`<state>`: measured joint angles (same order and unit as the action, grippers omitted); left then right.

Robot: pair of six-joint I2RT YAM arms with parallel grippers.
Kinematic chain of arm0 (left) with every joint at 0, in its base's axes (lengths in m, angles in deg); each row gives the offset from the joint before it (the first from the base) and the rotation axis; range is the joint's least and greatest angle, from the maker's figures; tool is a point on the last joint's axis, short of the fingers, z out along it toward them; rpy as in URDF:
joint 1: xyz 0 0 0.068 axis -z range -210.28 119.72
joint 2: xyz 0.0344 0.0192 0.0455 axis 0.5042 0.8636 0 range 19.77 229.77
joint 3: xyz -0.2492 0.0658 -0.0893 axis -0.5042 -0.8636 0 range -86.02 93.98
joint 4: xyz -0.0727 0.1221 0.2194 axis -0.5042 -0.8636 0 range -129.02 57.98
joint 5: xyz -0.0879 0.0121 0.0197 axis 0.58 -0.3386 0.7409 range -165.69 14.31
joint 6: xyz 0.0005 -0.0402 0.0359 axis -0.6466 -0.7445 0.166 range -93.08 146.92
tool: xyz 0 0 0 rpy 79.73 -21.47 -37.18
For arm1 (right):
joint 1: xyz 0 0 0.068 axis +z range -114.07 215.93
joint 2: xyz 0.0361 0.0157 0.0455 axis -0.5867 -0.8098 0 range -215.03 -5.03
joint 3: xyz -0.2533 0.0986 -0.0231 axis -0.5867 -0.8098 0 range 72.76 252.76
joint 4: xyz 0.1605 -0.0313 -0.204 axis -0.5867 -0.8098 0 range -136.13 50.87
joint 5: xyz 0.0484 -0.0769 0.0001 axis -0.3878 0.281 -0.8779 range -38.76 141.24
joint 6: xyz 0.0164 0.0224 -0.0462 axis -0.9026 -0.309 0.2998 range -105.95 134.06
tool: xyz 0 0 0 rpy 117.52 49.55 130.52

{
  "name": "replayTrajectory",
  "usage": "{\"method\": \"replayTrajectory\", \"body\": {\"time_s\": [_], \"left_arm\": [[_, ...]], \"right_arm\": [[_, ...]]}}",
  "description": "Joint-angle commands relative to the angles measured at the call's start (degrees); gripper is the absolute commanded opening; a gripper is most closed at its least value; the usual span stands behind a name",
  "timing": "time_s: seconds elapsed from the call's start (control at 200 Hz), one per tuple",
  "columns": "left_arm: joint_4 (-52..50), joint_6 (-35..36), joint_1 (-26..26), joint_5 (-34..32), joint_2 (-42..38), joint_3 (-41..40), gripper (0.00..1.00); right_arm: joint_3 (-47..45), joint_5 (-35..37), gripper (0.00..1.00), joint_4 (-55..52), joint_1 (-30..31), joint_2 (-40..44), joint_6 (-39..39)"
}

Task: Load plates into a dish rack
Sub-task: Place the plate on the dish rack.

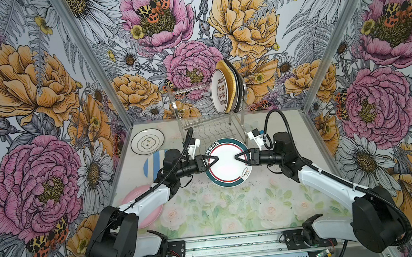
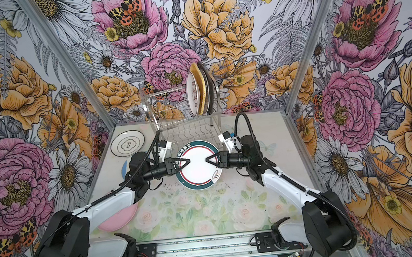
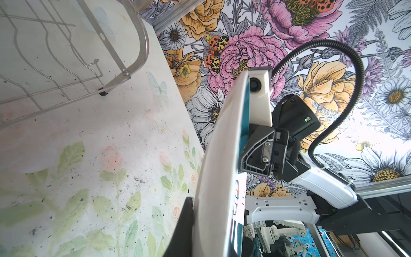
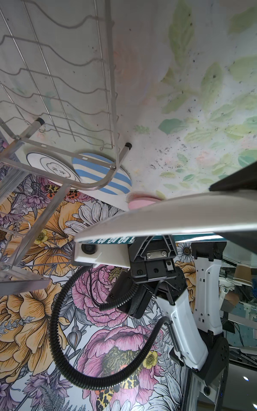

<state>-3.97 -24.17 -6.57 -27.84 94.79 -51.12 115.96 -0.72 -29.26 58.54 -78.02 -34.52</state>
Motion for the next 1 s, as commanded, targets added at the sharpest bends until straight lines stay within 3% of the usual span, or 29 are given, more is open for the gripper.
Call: {"method": "replayTrajectory", "body": {"time_s": [0.0,0.11,0.165,0.27,0.415,0.48,0.59,0.996], "left_arm": [[3.85,-0.89,-0.31,1.89,-0.67,-0.44,0.0],[3.95,-0.94,-0.63,1.91,-0.75,-0.61,0.0],[3.97,-0.99,-0.87,1.92,-0.81,-0.71,0.0],[3.43,-1.03,-1.92,1.91,-1.42,-1.05,0.0],[-0.23,0.52,-3.83,1.87,-3.69,-1.58,0.48],[-4.98,3.08,-4.57,1.05,-5.38,-1.33,0.61],[-13.23,7.61,-5.77,-0.87,-7.96,-0.54,0.73],[-27.22,14.82,-8.67,-9.09,-12.68,-0.1,0.83]], "right_arm": [[2.24,-2.76,0.23,3.99,0.93,-0.22,0.06],[2.24,-2.93,0.11,3.52,0.89,0.23,0.08],[2.49,-2.96,0.0,3.03,0.86,0.33,0.15],[3.49,-2.47,0.0,0.17,0.86,0.79,1.55],[7.41,1.67,0.0,-11.33,0.89,2.66,8.08],[8.49,3.74,0.0,-13.49,0.65,3.6,8.99],[10.88,9.33,0.0,-18.2,0.93,4.96,10.11],[32.27,39.89,0.0,-47.59,9.38,6.94,20.65]]}}
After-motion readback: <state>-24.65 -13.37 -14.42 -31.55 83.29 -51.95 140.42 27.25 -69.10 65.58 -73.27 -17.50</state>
